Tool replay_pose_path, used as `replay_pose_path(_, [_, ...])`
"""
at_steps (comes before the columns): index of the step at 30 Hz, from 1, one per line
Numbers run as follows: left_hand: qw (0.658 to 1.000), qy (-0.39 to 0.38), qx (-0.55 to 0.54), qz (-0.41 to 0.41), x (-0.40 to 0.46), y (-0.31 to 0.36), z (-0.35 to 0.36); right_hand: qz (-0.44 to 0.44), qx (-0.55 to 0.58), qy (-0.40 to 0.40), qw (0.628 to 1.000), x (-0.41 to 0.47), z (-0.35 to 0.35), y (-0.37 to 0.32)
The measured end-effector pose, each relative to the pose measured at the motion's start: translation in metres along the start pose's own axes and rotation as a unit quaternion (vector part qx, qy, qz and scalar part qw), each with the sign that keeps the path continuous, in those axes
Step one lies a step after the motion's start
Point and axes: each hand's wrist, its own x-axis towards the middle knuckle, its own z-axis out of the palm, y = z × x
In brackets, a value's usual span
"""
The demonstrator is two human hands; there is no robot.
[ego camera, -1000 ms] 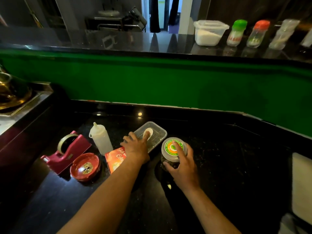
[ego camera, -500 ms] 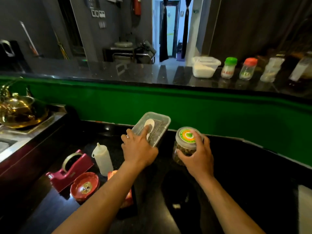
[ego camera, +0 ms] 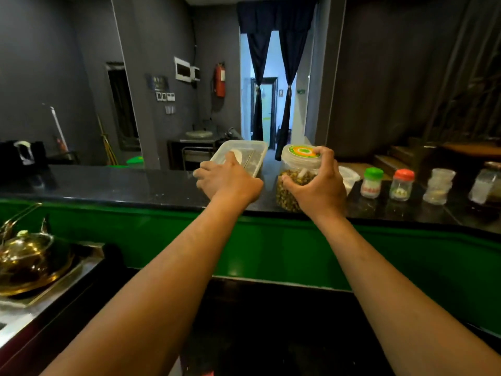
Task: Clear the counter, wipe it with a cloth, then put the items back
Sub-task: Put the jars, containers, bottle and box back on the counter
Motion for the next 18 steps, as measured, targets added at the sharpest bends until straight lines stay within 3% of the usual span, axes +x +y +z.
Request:
replay_pose_path(8, [0.997, -0.031, 0.064, -0.018, 0.070, 0.018, 0.049, 0.053, -0.091, -0.041, 0.994, 0.044, 0.078, 0.038])
replay_pose_path(18, [0.992, 0.081, 0.069, 0.067, 0.107, 0.004, 0.105, 0.039, -0.130, -0.059, 0.989, 0.053, 0.112, 0.063])
